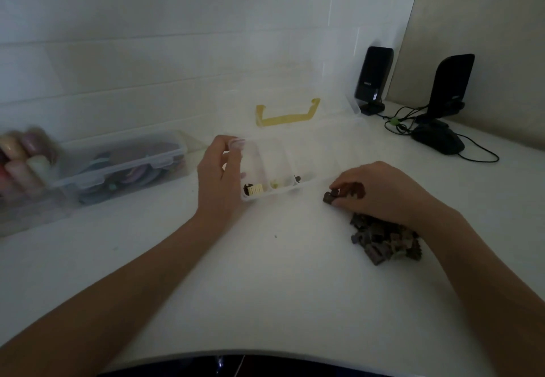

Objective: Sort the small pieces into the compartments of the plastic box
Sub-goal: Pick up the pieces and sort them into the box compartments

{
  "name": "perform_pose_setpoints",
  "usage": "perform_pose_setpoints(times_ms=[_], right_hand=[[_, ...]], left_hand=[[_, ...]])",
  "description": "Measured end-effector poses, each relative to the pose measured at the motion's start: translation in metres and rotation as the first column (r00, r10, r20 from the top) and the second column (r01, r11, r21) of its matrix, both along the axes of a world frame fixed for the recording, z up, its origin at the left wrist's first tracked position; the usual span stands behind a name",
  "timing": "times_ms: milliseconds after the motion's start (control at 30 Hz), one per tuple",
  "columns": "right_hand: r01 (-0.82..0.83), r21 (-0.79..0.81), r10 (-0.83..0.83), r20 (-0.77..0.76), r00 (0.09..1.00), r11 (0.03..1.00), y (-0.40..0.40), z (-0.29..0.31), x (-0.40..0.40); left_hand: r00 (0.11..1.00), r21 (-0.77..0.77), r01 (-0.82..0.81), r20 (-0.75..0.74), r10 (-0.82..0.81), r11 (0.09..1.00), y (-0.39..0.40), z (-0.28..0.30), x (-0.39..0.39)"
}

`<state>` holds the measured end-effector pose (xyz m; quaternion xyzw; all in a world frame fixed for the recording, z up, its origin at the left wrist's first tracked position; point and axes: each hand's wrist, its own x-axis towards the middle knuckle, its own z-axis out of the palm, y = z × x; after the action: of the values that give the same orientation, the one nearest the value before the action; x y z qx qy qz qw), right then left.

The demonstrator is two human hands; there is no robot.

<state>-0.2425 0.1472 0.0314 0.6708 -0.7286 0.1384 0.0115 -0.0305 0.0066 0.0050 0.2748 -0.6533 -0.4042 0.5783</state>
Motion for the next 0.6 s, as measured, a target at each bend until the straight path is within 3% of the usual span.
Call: perform_pose_setpoints(times_ms=[167,300,433,600], right_hand=[[-0.09,0.032,0.079,0.244,0.966,0.995,0.006,0.011,0.011],[-0.21,-0.112,0.237,0.369,0.899,0.971,0.007,0.019,0.03],[-0.218,-0.264,0.31,0.384,0.87,0.939,0.0,0.016,0.048],[-0.175,-0.383,0.299,0.294,0.908,0.907,-0.02,0.018,0.058]], left_hand=[[1.0,-0.007,0.02,0.013,-0.02,1.0,-0.002,0.0,-0.001],[0.999,-0.025,0.031,0.041,-0.03,0.999,-0.005,0.0,-0.002],[0.997,-0.052,0.047,0.064,-0.044,0.998,-0.006,-0.001,-0.002],[0.998,-0.047,0.048,0.048,-0.046,0.998,-0.005,-0.002,-0.004]])
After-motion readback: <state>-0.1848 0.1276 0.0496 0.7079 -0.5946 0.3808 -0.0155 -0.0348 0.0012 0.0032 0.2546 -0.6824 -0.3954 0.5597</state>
